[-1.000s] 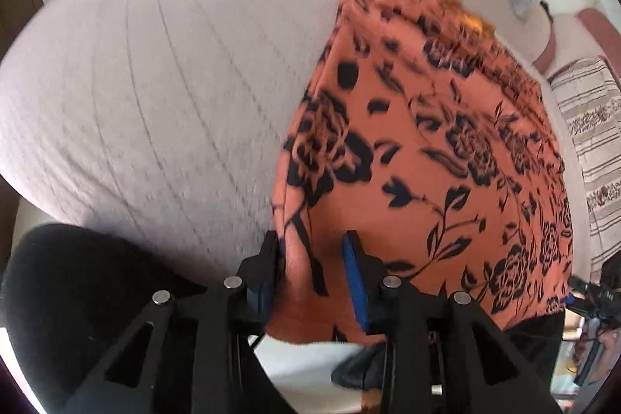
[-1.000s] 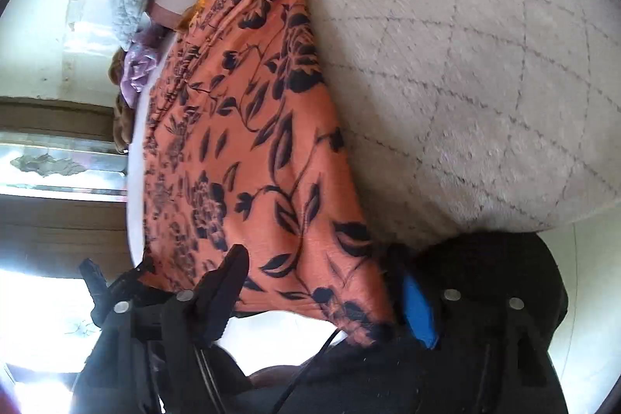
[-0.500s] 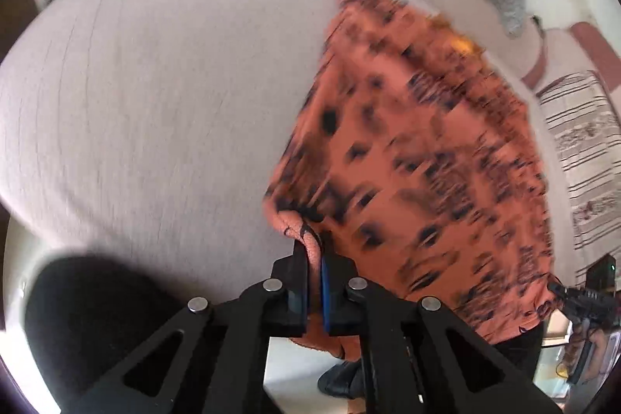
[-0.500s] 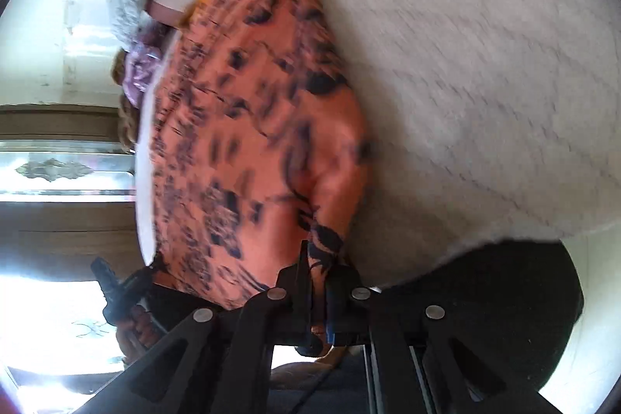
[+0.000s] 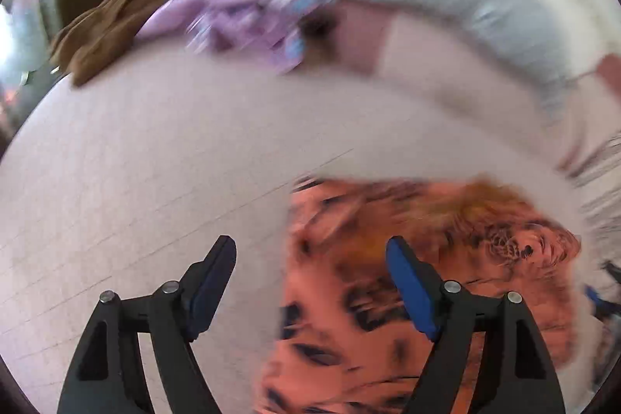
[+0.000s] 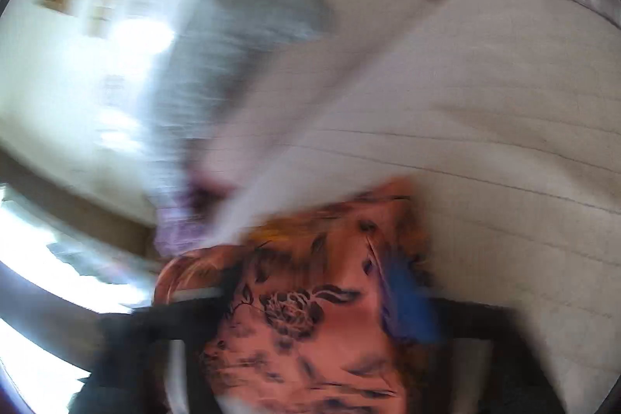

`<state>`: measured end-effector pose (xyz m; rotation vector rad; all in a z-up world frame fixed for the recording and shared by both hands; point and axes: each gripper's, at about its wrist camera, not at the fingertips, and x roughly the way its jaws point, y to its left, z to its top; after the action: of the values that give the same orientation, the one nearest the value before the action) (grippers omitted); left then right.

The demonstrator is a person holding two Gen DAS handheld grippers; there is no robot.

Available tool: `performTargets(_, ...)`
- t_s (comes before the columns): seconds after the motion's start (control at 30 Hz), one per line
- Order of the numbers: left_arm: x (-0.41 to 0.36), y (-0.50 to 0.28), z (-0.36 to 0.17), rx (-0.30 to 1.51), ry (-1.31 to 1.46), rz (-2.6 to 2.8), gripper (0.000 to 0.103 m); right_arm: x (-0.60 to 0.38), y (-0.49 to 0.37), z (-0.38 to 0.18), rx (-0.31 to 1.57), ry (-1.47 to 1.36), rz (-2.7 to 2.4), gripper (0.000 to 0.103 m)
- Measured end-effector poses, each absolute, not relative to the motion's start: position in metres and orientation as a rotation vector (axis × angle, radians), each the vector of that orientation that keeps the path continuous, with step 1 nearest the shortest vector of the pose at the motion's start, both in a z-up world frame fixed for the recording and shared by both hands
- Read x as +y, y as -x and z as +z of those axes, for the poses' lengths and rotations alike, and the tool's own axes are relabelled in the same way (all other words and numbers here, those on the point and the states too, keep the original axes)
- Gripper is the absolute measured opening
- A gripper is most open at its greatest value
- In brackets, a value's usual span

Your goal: Fold small clothes

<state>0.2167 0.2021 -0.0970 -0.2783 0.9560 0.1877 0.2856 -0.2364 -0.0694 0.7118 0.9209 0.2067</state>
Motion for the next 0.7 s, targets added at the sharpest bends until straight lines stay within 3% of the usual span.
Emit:
performTargets(0.17,0.231,-0.15,-0.102,0.843,0.313,0.211,0.08,-0.227,-0.238,-0.099,0.942,-0.613,0.23,0.089)
performTargets(0.4,0.183,-0.141,-0.145,1.001,0.319,0.054,0.08,-0.201,-0.232,-0.122,1.048,-0.458,0.301,0.087)
performTargets(0.43,0.174,-0.149,-0.145,1.008,0.264,0.098,0.066,-0.193,-0.24,-0.123,1.06,-0.428,0.295,0.082)
performTargets(0.47,0.168,-0.156,-0.142,1.012,0.249,0.085,0.05,-0.189,-0.244,-0.123,1.085,-0.411,0.289,0.054)
performTargets(0.5,0.164,-0.163,-0.139,1.03,0.268,0.053,0.023,-0.184,-0.247,-0.121,1.129,-0.39,0.269,0.03)
performTargets(0.53,0.161,-0.169,-0.131,1.055,0.27,0.074,0.021,-0.18,-0.252,-0.119,1.158,-0.388,0.273,0.022)
performTargets(0.7,0.158,-0.143,-0.056,0.933,0.258,0.031,0.019,-0.181,-0.23,-0.057,1.092,-0.347,0.289,0.018)
